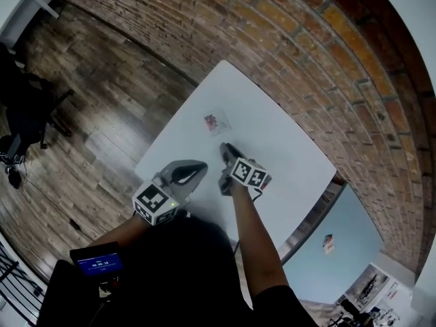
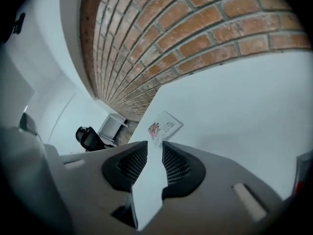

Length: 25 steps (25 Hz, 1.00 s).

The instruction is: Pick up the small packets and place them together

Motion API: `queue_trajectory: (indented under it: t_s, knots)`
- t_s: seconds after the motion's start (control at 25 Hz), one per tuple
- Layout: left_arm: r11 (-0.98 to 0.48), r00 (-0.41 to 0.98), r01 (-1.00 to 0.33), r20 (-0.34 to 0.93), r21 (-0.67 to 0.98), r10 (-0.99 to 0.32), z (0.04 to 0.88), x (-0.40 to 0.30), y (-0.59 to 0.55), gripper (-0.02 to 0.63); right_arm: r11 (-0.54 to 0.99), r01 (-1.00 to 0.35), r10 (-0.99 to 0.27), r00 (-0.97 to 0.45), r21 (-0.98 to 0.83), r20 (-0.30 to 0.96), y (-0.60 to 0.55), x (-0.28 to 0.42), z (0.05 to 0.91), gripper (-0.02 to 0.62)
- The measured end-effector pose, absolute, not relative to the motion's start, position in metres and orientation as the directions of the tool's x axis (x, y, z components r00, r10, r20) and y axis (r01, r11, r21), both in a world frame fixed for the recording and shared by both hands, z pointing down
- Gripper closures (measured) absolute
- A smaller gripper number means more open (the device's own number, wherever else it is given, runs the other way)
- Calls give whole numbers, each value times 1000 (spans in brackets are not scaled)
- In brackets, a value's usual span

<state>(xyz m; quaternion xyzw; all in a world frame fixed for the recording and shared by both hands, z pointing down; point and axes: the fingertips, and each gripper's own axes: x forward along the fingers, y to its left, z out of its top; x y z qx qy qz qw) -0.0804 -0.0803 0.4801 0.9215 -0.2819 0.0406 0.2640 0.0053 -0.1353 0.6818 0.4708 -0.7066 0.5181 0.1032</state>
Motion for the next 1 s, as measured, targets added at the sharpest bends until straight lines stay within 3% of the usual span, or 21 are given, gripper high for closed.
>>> queue_trajectory:
  t_s: [0.48,0.6,0.84,1.0]
  knots:
    - [-653,812,-576,251,491,-528,495,-109,-85,606,-207,-714,-539,-488,-669,687,-162,4,722,495]
    - [-652,815,-571,252,499,-521,496,-109,-87,606,-251,-701,-552,-463,-668,693,-161,7,723,540]
    - [-637,822,-559,256,531,-508,514,-131,-92,606,-302,-677,-579,-429,-671,693,-175,-4,723,542]
    - [-632,828,-550,257,546,-498,517,-133,-93,606,-338,-671,-567,-414,-659,712,-172,-2,727,578]
